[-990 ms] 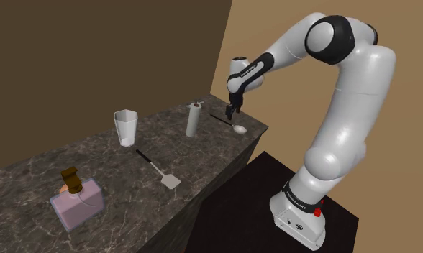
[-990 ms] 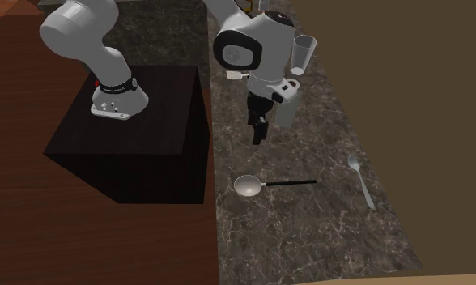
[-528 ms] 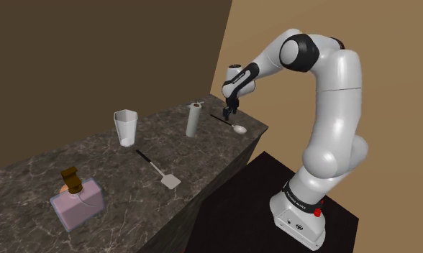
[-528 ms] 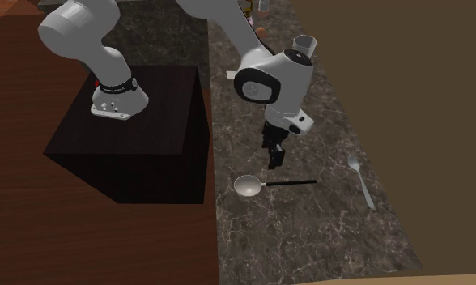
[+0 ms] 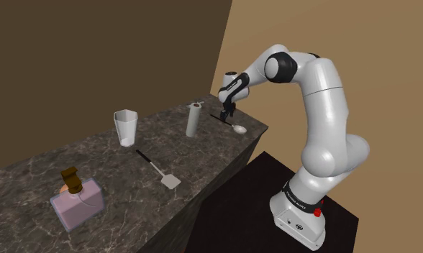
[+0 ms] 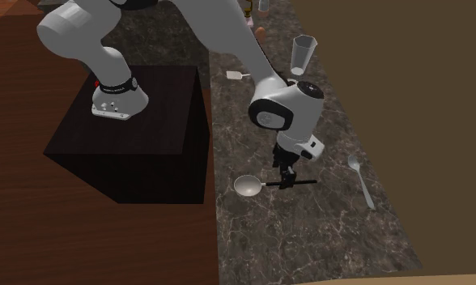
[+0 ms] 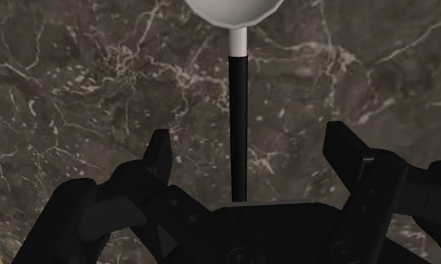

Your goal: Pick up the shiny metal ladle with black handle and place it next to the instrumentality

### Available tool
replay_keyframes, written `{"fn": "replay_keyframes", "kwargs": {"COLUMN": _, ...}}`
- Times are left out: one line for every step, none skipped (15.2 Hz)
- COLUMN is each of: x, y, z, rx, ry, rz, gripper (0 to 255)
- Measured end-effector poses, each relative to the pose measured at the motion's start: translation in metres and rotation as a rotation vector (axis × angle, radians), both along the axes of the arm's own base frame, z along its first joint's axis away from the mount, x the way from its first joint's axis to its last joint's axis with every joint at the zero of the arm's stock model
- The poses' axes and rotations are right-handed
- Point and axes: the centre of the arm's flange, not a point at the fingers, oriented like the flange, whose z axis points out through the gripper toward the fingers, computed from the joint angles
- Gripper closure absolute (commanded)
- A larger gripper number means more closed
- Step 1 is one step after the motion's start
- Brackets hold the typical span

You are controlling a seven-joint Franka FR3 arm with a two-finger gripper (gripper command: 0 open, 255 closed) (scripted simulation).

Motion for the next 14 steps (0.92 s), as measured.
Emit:
{"fn": "replay_keyframes", "kwargs": {"x": -0.001, "y": -0.003, "z": -0.006, "rx": 0.0, "ry": 0.0, "rz": 0.0, "gripper": 0}}
{"fn": "replay_keyframes", "kwargs": {"x": -0.001, "y": -0.005, "z": -0.011, "rx": 0.0, "ry": 0.0, "rz": 0.0, "gripper": 0}}
{"fn": "replay_keyframes", "kwargs": {"x": -0.002, "y": -0.005, "z": -0.015, "rx": 0.0, "ry": 0.0, "rz": 0.0, "gripper": 0}}
{"fn": "replay_keyframes", "kwargs": {"x": -0.001, "y": -0.006, "z": -0.02, "rx": 0.0, "ry": 0.0, "rz": 0.0, "gripper": 0}}
{"fn": "replay_keyframes", "kwargs": {"x": -0.002, "y": -0.008, "z": -0.025, "rx": 0.0, "ry": 0.0, "rz": 0.0, "gripper": 0}}
{"fn": "replay_keyframes", "kwargs": {"x": -0.001, "y": -0.008, "z": -0.027, "rx": 0.0, "ry": 0.0, "rz": 0.0, "gripper": 0}}
{"fn": "replay_keyframes", "kwargs": {"x": -0.001, "y": -0.008, "z": -0.028, "rx": 0.0, "ry": 0.0, "rz": 0.0, "gripper": 0}}
{"fn": "replay_keyframes", "kwargs": {"x": -0.001, "y": -0.008, "z": -0.029, "rx": 0.0, "ry": 0.0, "rz": 0.0, "gripper": 0}}
{"fn": "replay_keyframes", "kwargs": {"x": -0.001, "y": -0.008, "z": -0.029, "rx": 0.0, "ry": -0.001, "rz": 0.0, "gripper": 0}}
{"fn": "replay_keyframes", "kwargs": {"x": -0.001, "y": -0.008, "z": -0.029, "rx": 0.0, "ry": -0.001, "rz": 0.0, "gripper": 0}}
{"fn": "replay_keyframes", "kwargs": {"x": -0.001, "y": -0.008, "z": -0.029, "rx": 0.0, "ry": -0.001, "rz": 0.0, "gripper": 0}}
{"fn": "replay_keyframes", "kwargs": {"x": -0.001, "y": -0.008, "z": -0.029, "rx": 0.0, "ry": -0.001, "rz": 0.0, "gripper": 0}}
{"fn": "replay_keyframes", "kwargs": {"x": -0.001, "y": -0.008, "z": -0.029, "rx": 0.0, "ry": -0.001, "rz": 0.0, "gripper": 255}}
{"fn": "replay_keyframes", "kwargs": {"x": -0.001, "y": -0.008, "z": -0.029, "rx": 0.0, "ry": -0.001, "rz": 0.0, "gripper": 255}}
